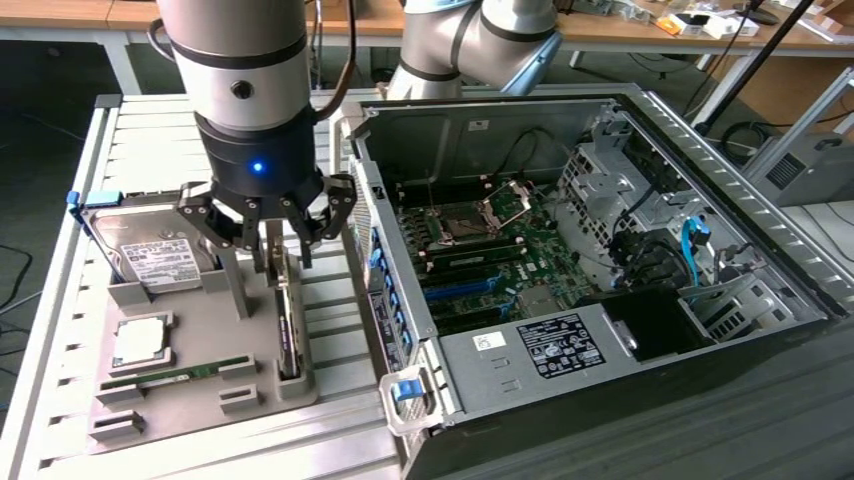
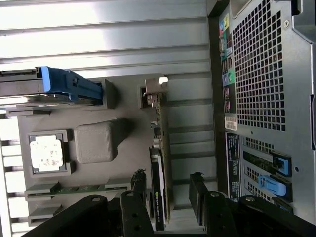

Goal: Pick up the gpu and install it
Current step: 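Pick up the gpu and move the gpu toward the slot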

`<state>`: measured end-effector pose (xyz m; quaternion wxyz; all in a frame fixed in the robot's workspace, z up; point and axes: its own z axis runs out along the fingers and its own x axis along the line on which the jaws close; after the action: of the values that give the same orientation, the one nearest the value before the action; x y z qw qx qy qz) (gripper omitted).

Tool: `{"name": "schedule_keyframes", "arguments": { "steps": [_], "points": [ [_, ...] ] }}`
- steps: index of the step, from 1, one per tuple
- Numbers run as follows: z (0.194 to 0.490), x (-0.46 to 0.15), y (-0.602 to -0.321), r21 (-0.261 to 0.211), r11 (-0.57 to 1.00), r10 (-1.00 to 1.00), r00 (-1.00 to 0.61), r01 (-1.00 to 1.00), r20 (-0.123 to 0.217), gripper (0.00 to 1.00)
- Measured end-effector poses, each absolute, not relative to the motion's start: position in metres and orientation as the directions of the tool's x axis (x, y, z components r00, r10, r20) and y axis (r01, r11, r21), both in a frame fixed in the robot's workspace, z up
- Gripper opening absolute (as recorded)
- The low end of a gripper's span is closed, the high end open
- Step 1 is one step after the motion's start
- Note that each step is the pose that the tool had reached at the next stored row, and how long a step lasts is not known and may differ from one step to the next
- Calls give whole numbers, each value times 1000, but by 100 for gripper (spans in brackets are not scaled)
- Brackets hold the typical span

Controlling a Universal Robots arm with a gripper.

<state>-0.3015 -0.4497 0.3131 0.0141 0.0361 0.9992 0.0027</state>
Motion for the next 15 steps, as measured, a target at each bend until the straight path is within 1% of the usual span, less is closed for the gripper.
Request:
{"name": "schedule_keyframes", "arguments": {
  "steps": [7, 15],
  "points": [
    [307, -302, -450, 7, 997, 72, -997, 72, -28, 48],
    [294, -302, -450, 6, 997, 72, -997, 72, -28, 48]
  ]
}}
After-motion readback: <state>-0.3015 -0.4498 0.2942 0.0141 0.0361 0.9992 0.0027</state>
